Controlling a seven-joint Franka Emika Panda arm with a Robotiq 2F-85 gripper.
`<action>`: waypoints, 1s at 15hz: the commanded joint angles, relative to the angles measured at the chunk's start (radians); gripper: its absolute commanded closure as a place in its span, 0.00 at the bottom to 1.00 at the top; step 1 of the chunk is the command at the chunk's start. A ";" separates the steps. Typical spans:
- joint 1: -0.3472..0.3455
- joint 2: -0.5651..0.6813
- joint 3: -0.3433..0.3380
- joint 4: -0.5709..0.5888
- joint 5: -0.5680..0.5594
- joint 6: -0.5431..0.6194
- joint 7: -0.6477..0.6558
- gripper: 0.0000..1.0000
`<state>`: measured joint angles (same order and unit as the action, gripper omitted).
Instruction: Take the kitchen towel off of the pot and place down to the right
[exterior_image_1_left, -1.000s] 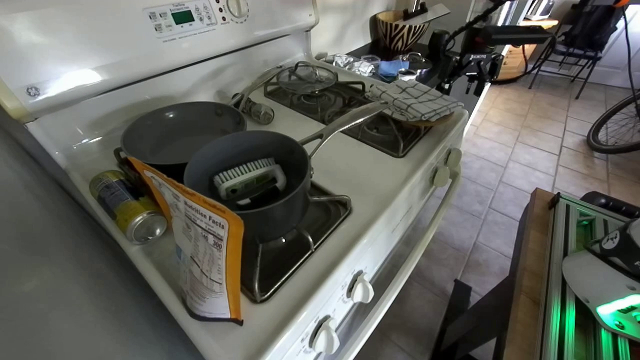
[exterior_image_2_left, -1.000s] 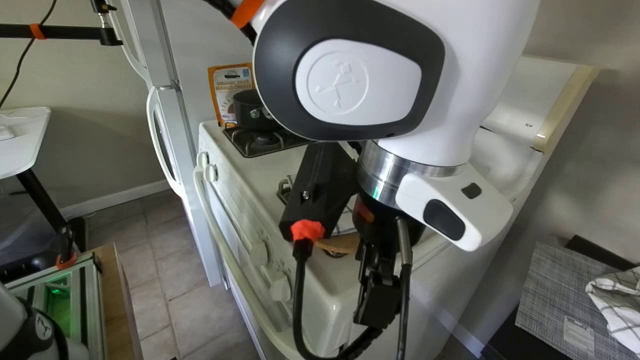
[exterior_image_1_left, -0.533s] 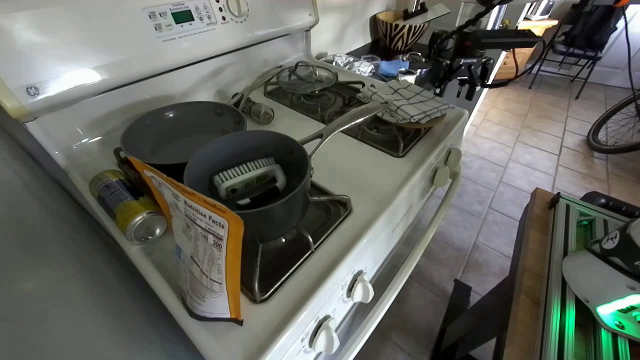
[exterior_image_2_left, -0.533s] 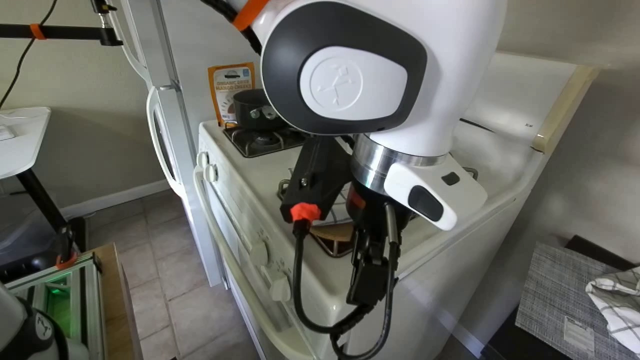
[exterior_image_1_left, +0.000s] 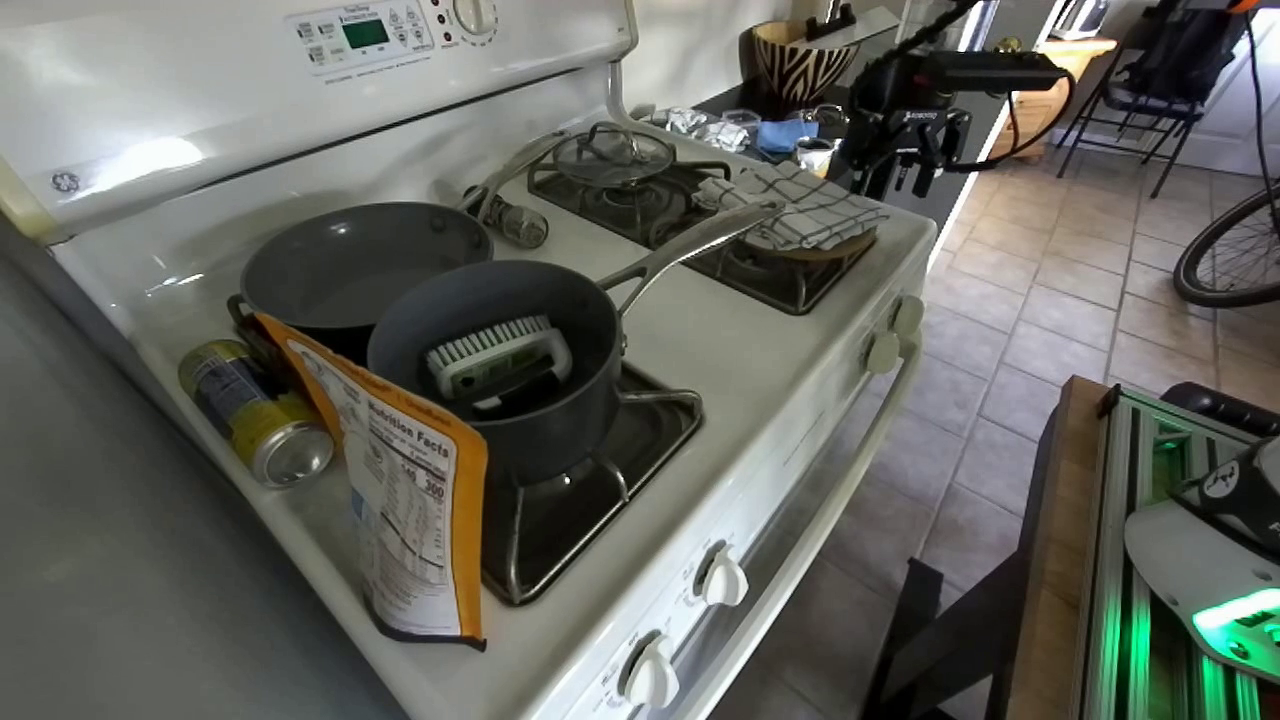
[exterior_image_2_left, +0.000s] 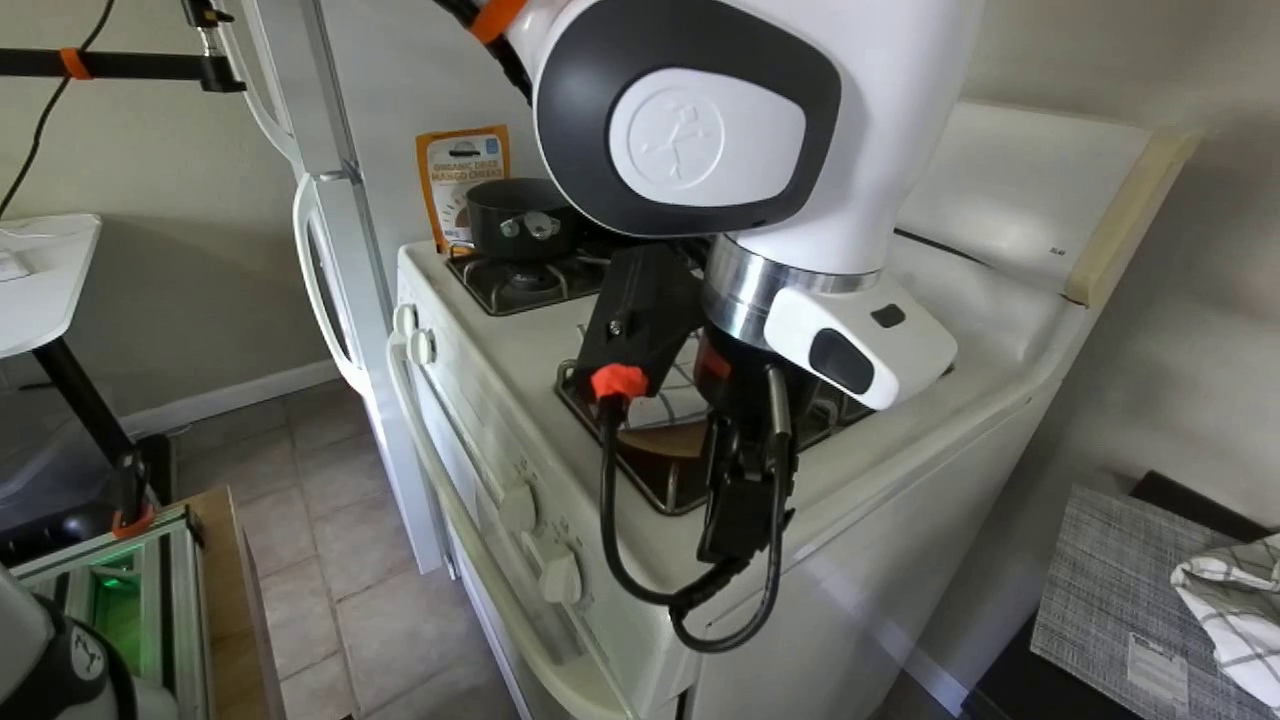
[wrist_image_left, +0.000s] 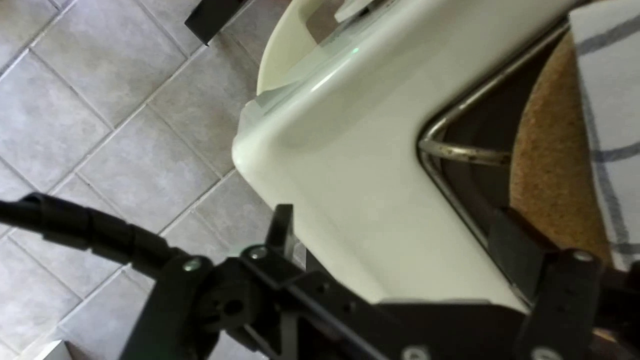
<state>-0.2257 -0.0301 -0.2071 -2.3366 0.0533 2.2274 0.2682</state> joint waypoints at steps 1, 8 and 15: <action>0.011 0.014 0.006 0.018 0.021 -0.001 0.017 0.00; -0.029 -0.105 -0.031 -0.019 -0.071 -0.031 0.046 0.00; -0.012 -0.279 0.006 0.006 -0.002 -0.002 0.001 0.00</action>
<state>-0.2623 -0.2449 -0.2339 -2.3262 0.0310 2.2252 0.2873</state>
